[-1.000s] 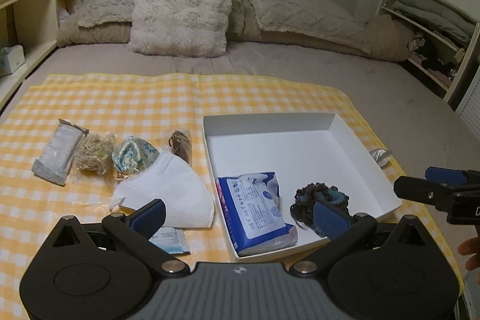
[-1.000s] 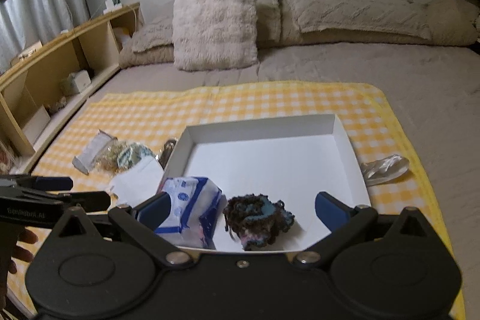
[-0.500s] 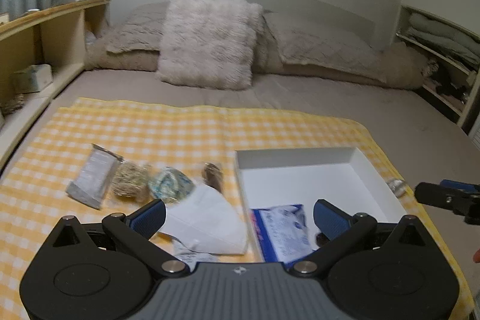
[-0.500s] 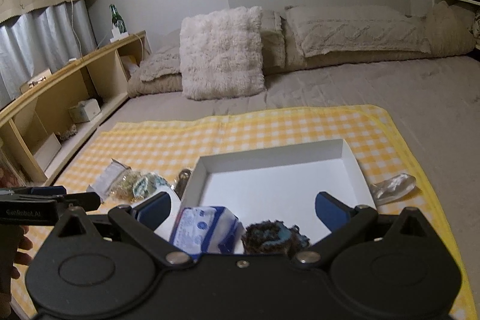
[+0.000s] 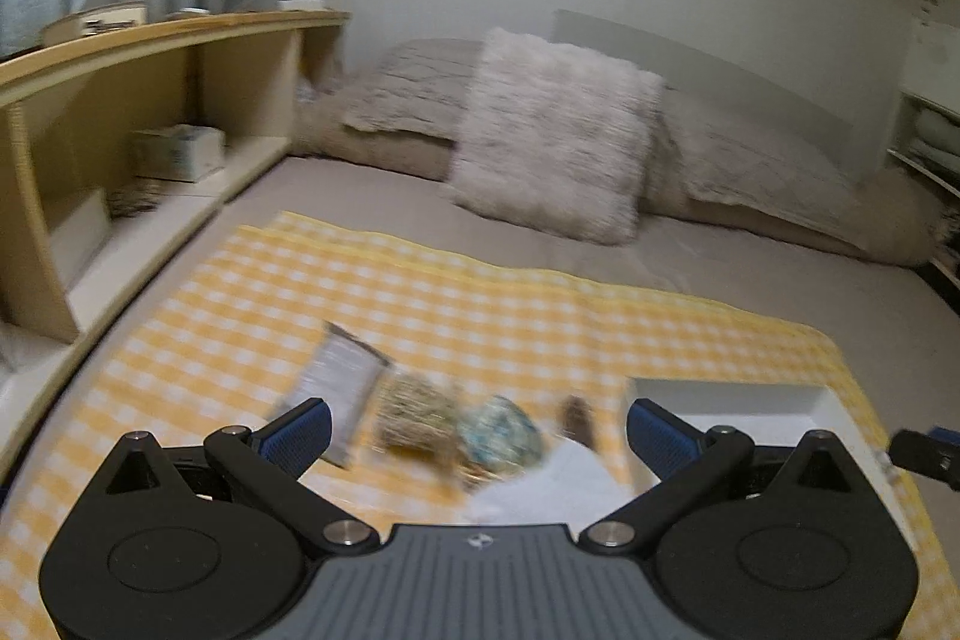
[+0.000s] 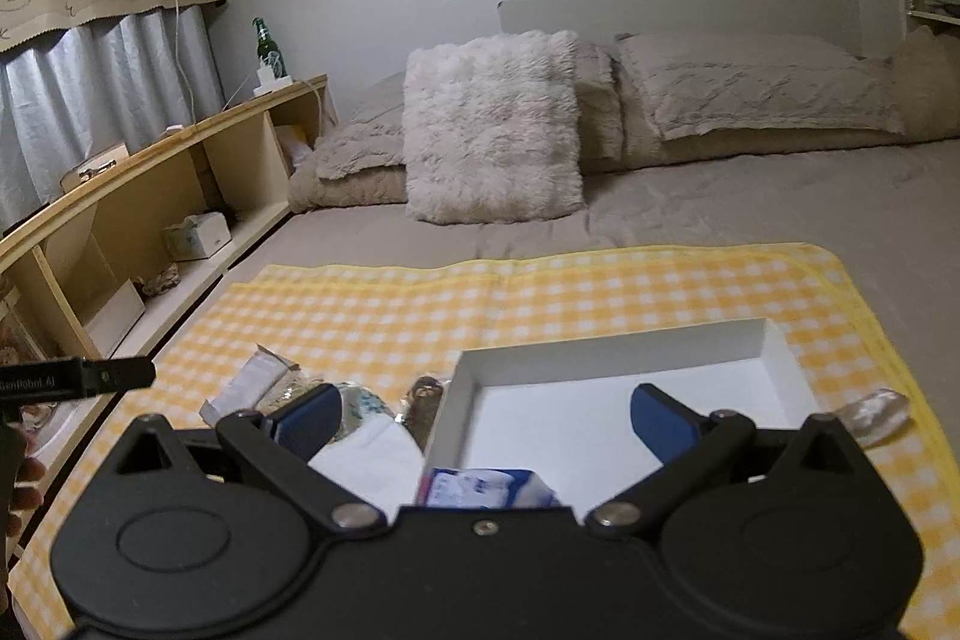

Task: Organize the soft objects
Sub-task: 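Lift both tools out of the tray back toward the mat, then grasp the grey pouch with the left tool while the right tool grasps the white mask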

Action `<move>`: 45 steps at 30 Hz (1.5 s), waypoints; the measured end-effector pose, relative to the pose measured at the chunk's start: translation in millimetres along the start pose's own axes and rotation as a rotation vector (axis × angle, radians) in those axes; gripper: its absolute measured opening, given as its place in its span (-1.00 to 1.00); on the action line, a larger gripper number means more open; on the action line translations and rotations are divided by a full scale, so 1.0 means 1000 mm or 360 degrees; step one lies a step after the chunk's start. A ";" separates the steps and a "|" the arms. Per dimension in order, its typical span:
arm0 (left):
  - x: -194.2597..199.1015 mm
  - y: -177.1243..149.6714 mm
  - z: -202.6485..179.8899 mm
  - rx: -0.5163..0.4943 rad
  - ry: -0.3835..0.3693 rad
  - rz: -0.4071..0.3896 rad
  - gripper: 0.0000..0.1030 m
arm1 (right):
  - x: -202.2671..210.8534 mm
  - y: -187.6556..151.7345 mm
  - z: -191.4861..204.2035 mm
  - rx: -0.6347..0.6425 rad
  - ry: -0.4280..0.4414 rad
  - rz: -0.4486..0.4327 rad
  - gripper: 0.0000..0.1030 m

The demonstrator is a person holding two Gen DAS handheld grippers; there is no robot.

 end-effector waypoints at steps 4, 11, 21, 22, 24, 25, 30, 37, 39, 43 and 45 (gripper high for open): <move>-0.011 0.003 0.030 0.0024 0.0111 -0.0006 1.00 | -0.022 -0.002 0.017 0.0031 0.0038 0.0043 1.00; -0.043 0.002 0.070 -0.0015 0.0226 0.0025 1.00 | -0.060 -0.006 0.045 0.0144 0.0129 0.0124 1.00; -0.116 -0.011 0.089 -0.0357 0.0310 0.0145 1.00 | -0.130 -0.023 0.080 0.0348 0.0190 0.0290 1.00; -0.123 -0.013 0.090 -0.0375 0.0301 0.0166 1.00 | -0.136 -0.027 0.083 0.0394 0.0200 0.0317 1.00; -0.137 -0.016 0.093 -0.0371 0.0269 0.0203 1.00 | -0.149 -0.037 0.091 0.0499 0.0228 0.0386 1.00; -0.143 -0.018 0.094 -0.0362 0.0258 0.0214 1.00 | -0.155 -0.042 0.094 0.0545 0.0248 0.0426 1.00; -0.169 -0.019 0.095 -0.0352 0.0235 0.0235 1.00 | -0.180 -0.066 0.107 0.0697 0.0283 0.0562 1.00; -0.203 -0.021 0.091 -0.0342 0.0212 0.0275 1.00 | -0.212 -0.088 0.120 0.0830 0.0298 0.0678 1.00; -0.212 -0.023 0.092 -0.0325 0.0199 0.0301 1.00 | -0.221 -0.094 0.121 0.0845 0.0273 0.0718 1.00; -0.223 -0.027 0.097 -0.0321 0.0205 0.0331 1.00 | -0.240 -0.102 0.112 0.0827 0.0205 0.0780 1.00; -0.227 -0.029 0.101 -0.0310 0.0200 0.0339 1.00 | -0.242 -0.101 0.111 0.0824 0.0225 0.0777 0.87</move>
Point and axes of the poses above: each gripper's, at about its wrist camera, not at the fingertips, and x roughly against the way its jaws point, z to its left, y to its top, the point moved 3 cm from there along -x, roughly the way its jaws point, and after that the axes turned 6 degrees about -x, right-handed, at the moved point
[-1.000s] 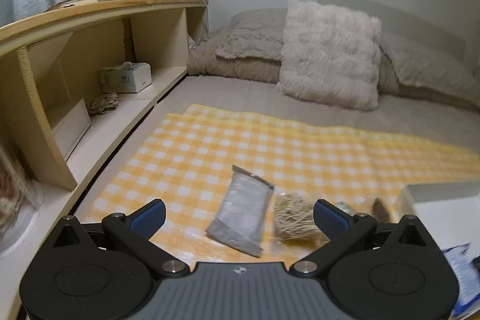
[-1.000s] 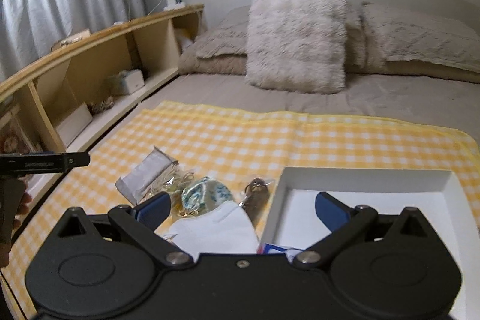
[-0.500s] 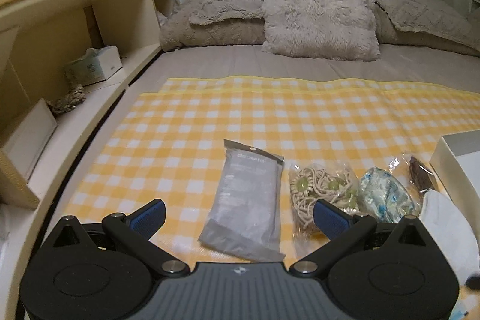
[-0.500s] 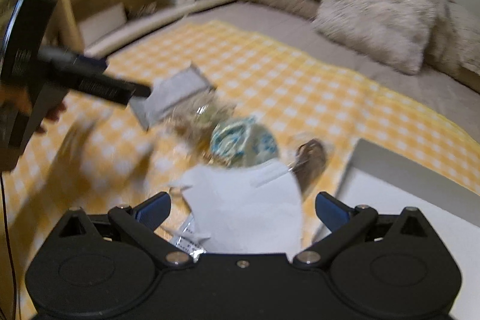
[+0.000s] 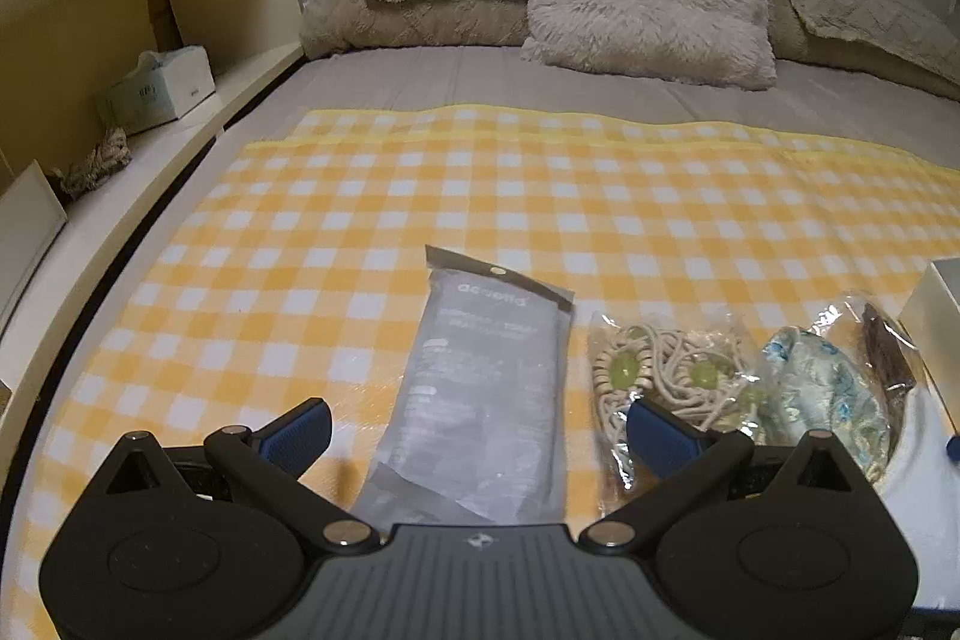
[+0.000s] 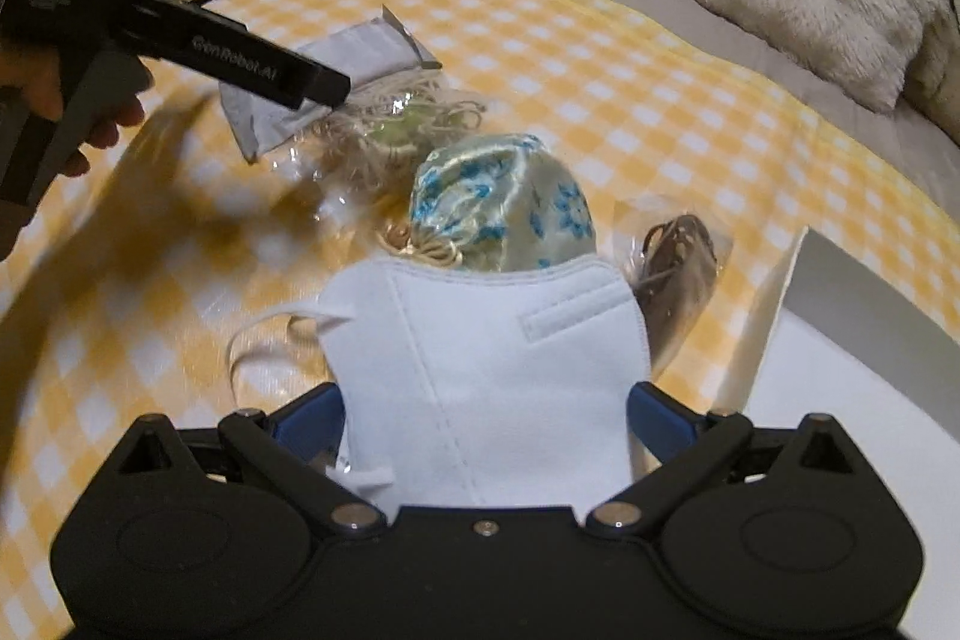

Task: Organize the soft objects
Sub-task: 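Grasp the grey pouch with the left tool while the right tool grasps the white mask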

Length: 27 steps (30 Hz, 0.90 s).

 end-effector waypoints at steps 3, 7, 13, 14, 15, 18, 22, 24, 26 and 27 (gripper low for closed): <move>-0.004 0.000 0.006 0.0058 -0.0016 0.0005 1.00 | 0.000 0.004 -0.006 -0.0103 0.0054 0.0022 0.42; -0.010 0.000 0.005 0.0075 -0.0021 0.0010 1.00 | 0.001 0.006 -0.009 -0.0113 0.0037 0.0036 0.13; -0.014 0.002 0.001 0.0092 -0.0039 0.0030 0.84 | 0.004 0.008 -0.019 -0.0130 0.0012 0.0029 -0.50; -0.015 0.003 0.001 0.0101 -0.0046 0.0035 0.76 | 0.006 0.009 -0.019 -0.0124 0.0013 0.0024 -0.54; -0.015 0.003 0.000 0.0109 -0.0055 0.0040 0.72 | 0.006 0.009 -0.018 -0.0120 0.0017 0.0021 -0.60; -0.017 0.003 -0.001 0.0123 -0.0061 0.0069 0.52 | 0.010 0.011 -0.017 -0.0125 0.0037 0.0018 -0.68; -0.016 0.003 -0.006 0.0103 -0.0117 0.0054 0.54 | 0.013 0.011 -0.015 -0.0123 0.0040 0.0022 -0.71; -0.015 0.003 -0.010 0.0092 -0.0153 0.0055 0.55 | 0.015 0.011 -0.015 -0.0126 0.0038 0.0020 -0.72; -0.016 0.004 -0.010 0.0094 -0.0164 0.0058 0.83 | 0.018 0.012 -0.014 -0.0133 0.0034 0.0014 -0.73; -0.016 0.004 -0.011 0.0095 -0.0159 0.0060 0.90 | 0.019 0.013 -0.015 -0.0141 0.0031 0.0008 -0.73</move>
Point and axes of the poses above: each gripper's, at about its wrist camera, not at the fingertips, and x roughly against the way its jaws point, z to its left, y to its top, the point moved 3 cm from there along -x, roughly the way its jaws point, and after that the axes turned 6 degrees about -x, right-handed, at the moved point
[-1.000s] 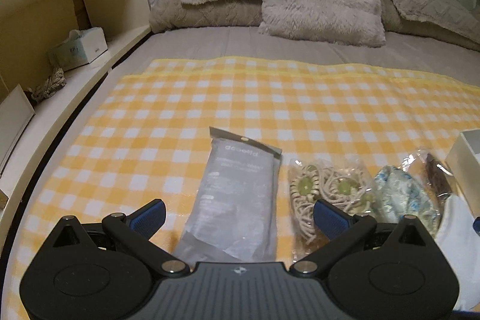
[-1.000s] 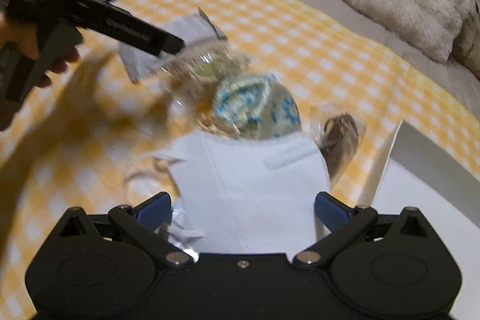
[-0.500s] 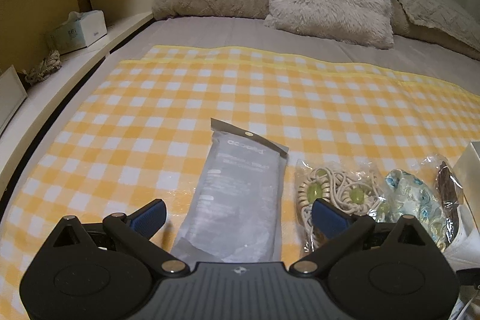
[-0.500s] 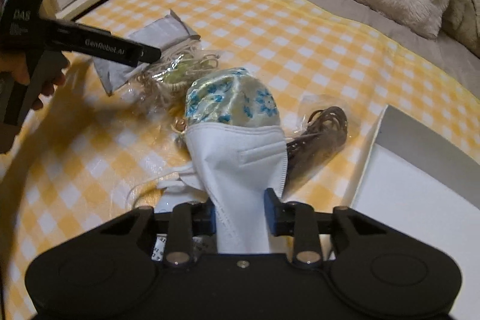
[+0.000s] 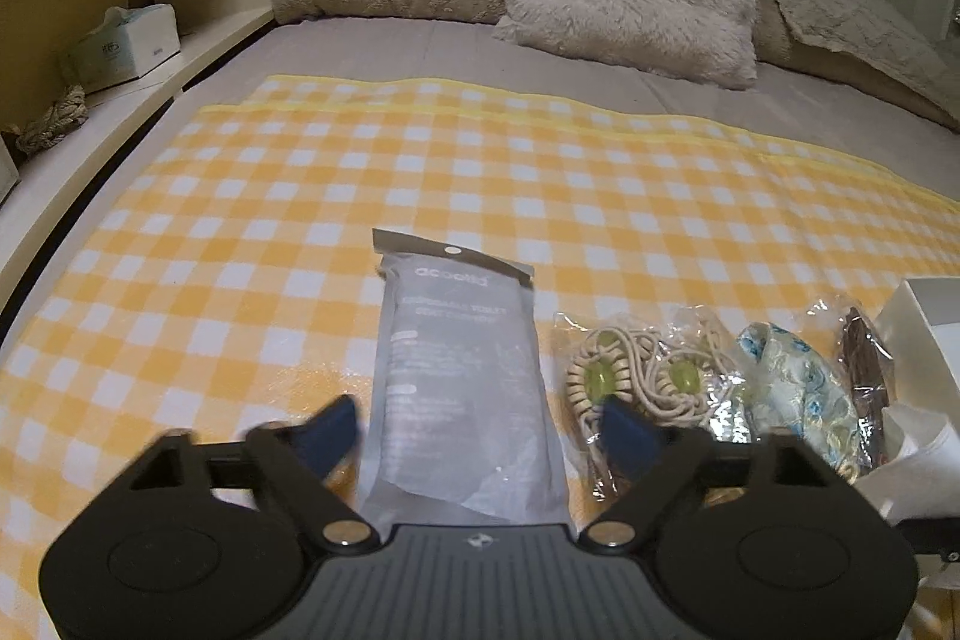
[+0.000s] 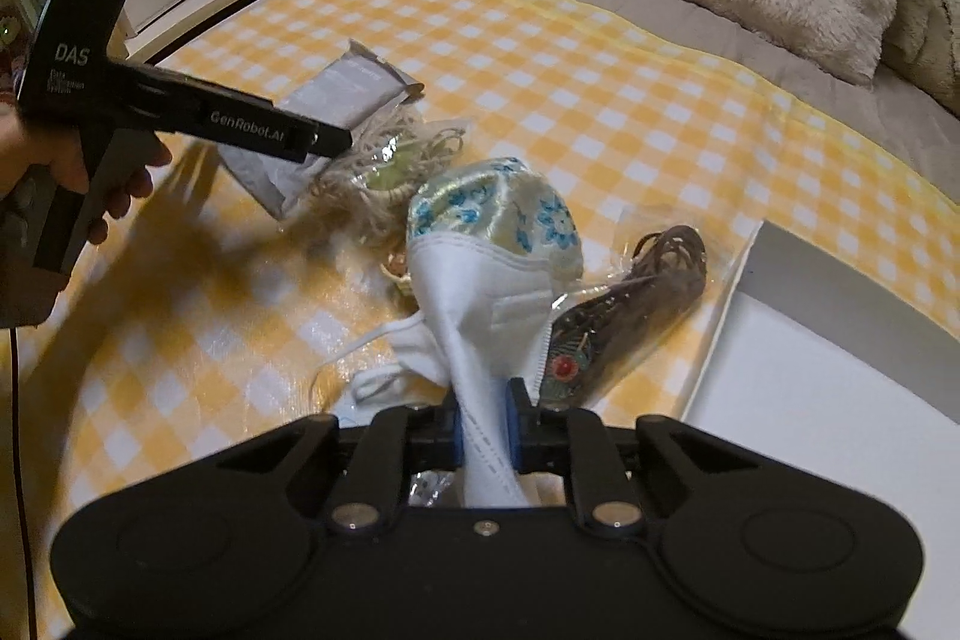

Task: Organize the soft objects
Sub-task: 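Grasp the grey pouch with the left tool while the right tool grasps the white mask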

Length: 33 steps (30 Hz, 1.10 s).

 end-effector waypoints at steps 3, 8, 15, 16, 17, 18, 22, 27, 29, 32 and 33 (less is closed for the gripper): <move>0.000 -0.001 -0.001 0.0015 -0.0004 -0.0001 0.95 | 0.004 0.002 -0.001 -0.0022 -0.0005 -0.0023 -0.76; 0.000 0.001 -0.004 -0.0024 0.0026 0.0006 0.81 | 0.009 0.004 -0.003 -0.0041 0.0001 -0.0039 -0.77; -0.008 -0.001 0.000 -0.0067 0.0109 0.0124 0.28 | 0.013 0.003 -0.001 -0.0031 0.0017 -0.0040 -0.78; -0.008 -0.003 -0.003 -0.0131 0.0118 0.0121 0.32 | 0.013 0.003 -0.001 -0.0030 0.0020 -0.0041 -0.78; -0.008 -0.004 -0.006 -0.0171 0.0121 0.0122 0.41 | 0.014 0.003 -0.001 -0.0029 0.0022 -0.0041 -0.78; -0.007 -0.006 -0.009 -0.0181 0.0099 0.0126 0.43 | 0.015 0.003 0.000 -0.0028 0.0025 -0.0043 -0.78; -0.007 -0.007 -0.013 -0.0201 0.0102 0.0152 0.37 | 0.017 0.005 0.001 -0.0026 0.0021 -0.0055 -0.78; -0.004 -0.005 -0.019 -0.0211 0.0090 0.0168 0.07 | 0.025 0.006 0.003 -0.0043 0.0031 -0.0084 -0.80; -0.001 -0.006 -0.020 -0.0205 0.0077 0.0173 0.04 | 0.029 0.006 0.004 -0.0053 0.0030 -0.0097 -0.80; 0.007 -0.007 -0.018 -0.0202 0.0091 0.0165 0.02 | 0.035 0.008 0.004 -0.0066 0.0035 -0.0123 -0.81; 0.011 -0.007 -0.017 -0.0198 0.0099 0.0153 0.02 | 0.039 0.008 0.004 -0.0068 0.0038 -0.0136 -0.82</move>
Point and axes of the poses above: each gripper's, at about its wrist camera, not at the fingertips, and x roughly against the way its jaws point, z to its left, y to its top, the point moved 3 cm from there along -x, roughly the way its jaws point, and after that the axes turned 6 degrees about -x, right-handed, at the moved point
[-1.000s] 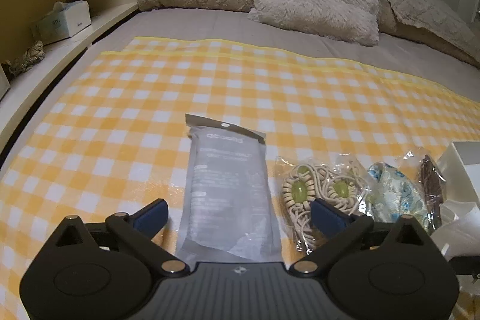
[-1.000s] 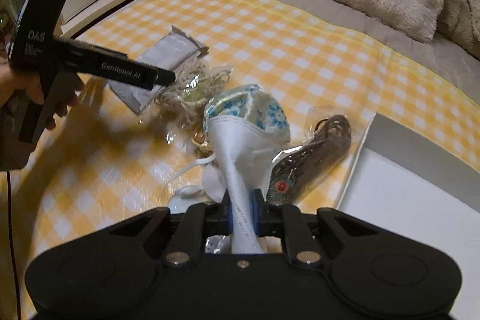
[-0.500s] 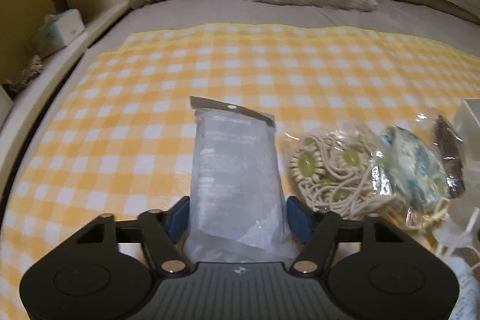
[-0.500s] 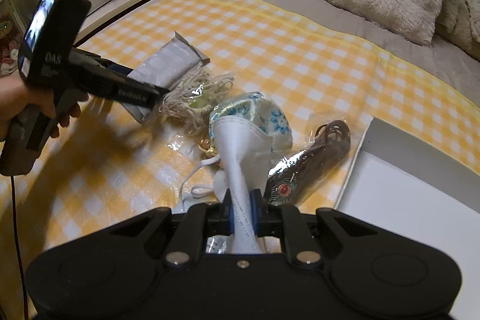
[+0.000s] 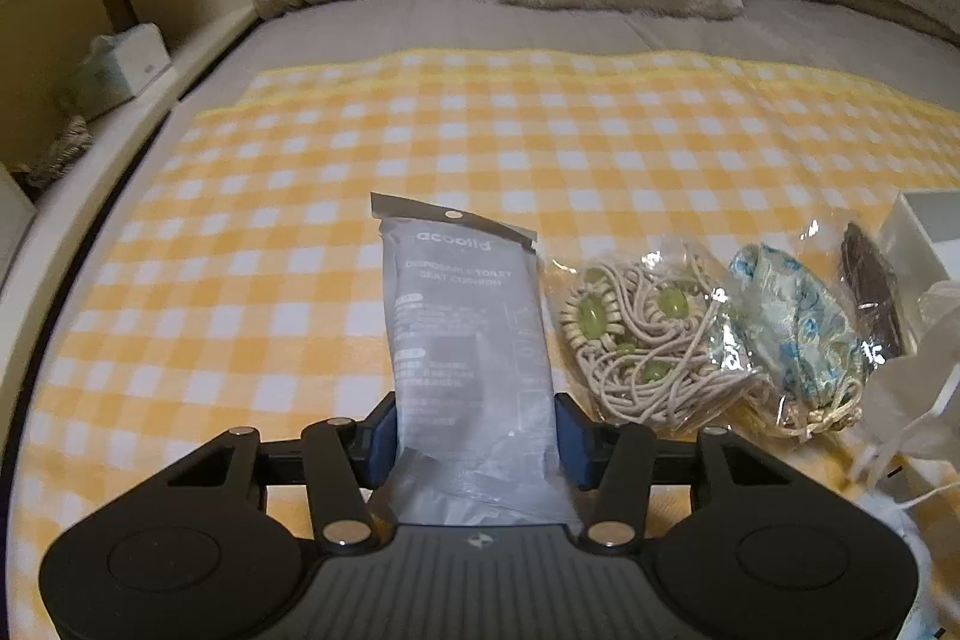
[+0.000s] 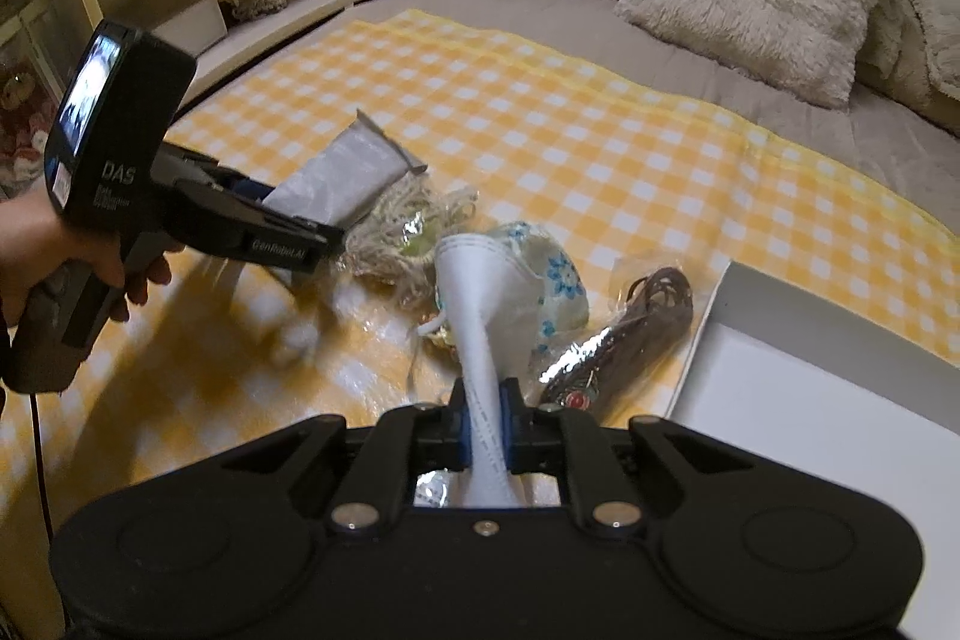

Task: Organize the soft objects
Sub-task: 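Grasp the grey pouch with the left tool while the right tool grasps the white mask, then carry the grey pouch into the tray with the left tool and release it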

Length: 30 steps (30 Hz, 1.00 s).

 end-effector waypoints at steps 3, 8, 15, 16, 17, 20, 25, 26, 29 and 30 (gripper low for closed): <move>0.014 -0.001 0.004 0.0033 0.0014 -0.0045 0.00 | 0.012 0.003 0.001 -0.0017 0.0008 -0.0047 -0.84; 0.049 0.004 0.006 0.0102 0.0024 -0.0166 -0.01 | 0.033 0.007 -0.002 -0.0071 0.0009 -0.0136 -0.85; 0.106 0.011 -0.003 0.0188 -0.0033 -0.0350 -0.01 | 0.065 0.011 -0.006 -0.0171 0.0023 -0.0277 -0.85; 0.114 0.011 -0.005 0.0194 -0.0047 -0.0368 -0.01 | 0.070 0.011 -0.006 -0.0185 0.0023 -0.0298 -0.85; 0.120 0.011 -0.008 0.0199 -0.0057 -0.0382 -0.01 | 0.075 0.011 -0.005 -0.0193 0.0023 -0.0316 -0.85; 0.140 0.011 -0.014 0.0224 -0.0080 -0.0400 -0.01 | 0.087 0.012 -0.005 -0.0211 0.0025 -0.0365 -0.85; 0.166 0.007 -0.026 0.0286 -0.0125 -0.0425 -0.01 | 0.108 0.010 -0.007 -0.0246 0.0024 -0.0444 -0.85; 0.170 0.006 -0.028 0.0299 -0.0138 -0.0429 -0.01 | 0.111 0.010 -0.008 -0.0253 0.0024 -0.0454 -0.85; 0.184 0.006 -0.037 0.0299 -0.0171 -0.0461 -0.01 | 0.125 0.008 -0.013 -0.0289 0.0020 -0.0495 -0.85; 0.188 0.007 -0.041 0.0299 -0.0186 -0.0474 -0.01 | 0.129 0.007 -0.015 -0.0295 0.0015 -0.0507 -0.85</move>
Point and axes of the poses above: each gripper's, at about its wrist camera, not at the fingertips, and x roughly against the way its jaws point, z to its left, y to its top, the point moved 3 cm from there along -x, roughly the way its jaws point, and after that the axes turned 6 degrees about -x, right-handed, at the moved point
